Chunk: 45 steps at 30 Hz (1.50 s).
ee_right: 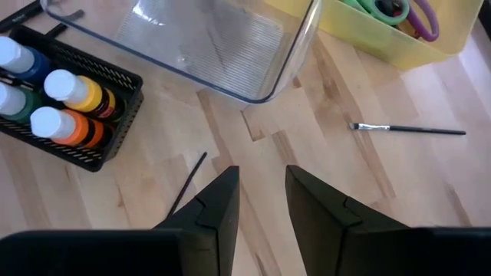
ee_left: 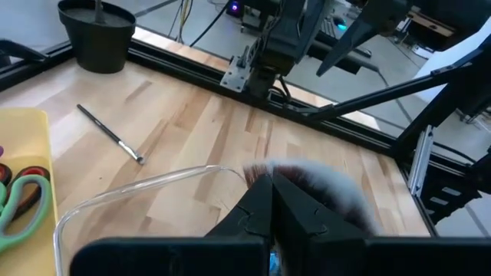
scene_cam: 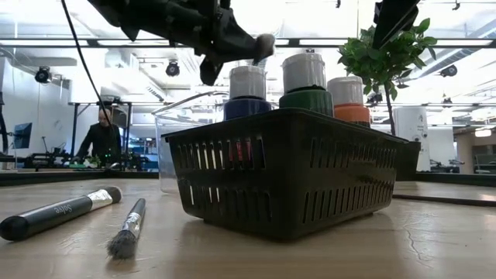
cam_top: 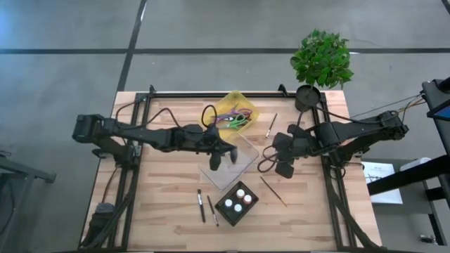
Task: Pick & Place Paint Supplies
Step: Put the highlighter brush into the transparent bin, then put the foundation brush into the transparent bin
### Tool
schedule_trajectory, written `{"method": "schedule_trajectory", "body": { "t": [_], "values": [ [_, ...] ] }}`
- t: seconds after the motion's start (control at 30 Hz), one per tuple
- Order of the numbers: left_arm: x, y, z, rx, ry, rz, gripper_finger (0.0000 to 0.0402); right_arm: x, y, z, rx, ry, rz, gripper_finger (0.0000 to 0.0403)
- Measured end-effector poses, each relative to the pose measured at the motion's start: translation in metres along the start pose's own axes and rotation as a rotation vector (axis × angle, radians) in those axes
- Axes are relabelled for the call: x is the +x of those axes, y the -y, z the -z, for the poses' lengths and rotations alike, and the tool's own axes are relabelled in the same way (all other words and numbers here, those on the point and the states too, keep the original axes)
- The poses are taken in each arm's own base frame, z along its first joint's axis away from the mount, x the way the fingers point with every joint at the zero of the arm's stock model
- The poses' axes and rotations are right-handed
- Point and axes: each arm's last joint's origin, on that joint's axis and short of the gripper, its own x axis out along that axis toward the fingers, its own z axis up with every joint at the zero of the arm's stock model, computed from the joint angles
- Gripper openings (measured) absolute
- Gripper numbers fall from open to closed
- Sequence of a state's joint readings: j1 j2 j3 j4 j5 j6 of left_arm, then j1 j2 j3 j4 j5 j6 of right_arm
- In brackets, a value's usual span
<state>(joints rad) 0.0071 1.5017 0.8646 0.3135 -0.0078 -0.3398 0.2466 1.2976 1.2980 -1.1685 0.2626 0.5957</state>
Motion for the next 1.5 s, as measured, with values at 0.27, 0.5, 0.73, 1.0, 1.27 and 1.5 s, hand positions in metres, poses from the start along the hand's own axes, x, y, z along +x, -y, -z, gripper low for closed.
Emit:
{"method": "schedule_trajectory", "body": {
  "t": [0.27, 0.5, 0.73, 1.0, 1.27, 1.5],
  "values": [
    [0.000, 0.000, 0.001, 0.016, -0.011, -0.004, 0.0008, 0.000, 0.000, 0.000, 0.000, 0.001, 0.002, 0.0107],
    [0.000, -0.001, 0.002, 0.044, -0.022, -0.007, 0.0008, 0.000, 0.000, 0.000, 0.000, 0.001, 0.002, 0.0107],
    [0.000, -0.001, 0.003, 0.058, -0.029, -0.008, 0.0009, 0.000, 0.000, 0.000, 0.000, 0.001, 0.002, 0.0107],
    [0.000, 0.000, 0.003, 0.087, -0.029, -0.003, 0.0070, 0.000, 0.000, 0.000, 0.000, 0.001, 0.001, 0.0107],
    [-0.001, 0.000, 0.002, 0.091, -0.023, -0.005, 0.0157, 0.000, 0.000, 0.000, 0.000, 0.001, 0.001, 0.0107],
    [-0.020, 0.008, -0.004, 0.152, -0.094, 0.156, 0.0177, 0.000, 0.000, 0.000, -0.001, -0.002, 0.000, 0.0107]
  ]
}}
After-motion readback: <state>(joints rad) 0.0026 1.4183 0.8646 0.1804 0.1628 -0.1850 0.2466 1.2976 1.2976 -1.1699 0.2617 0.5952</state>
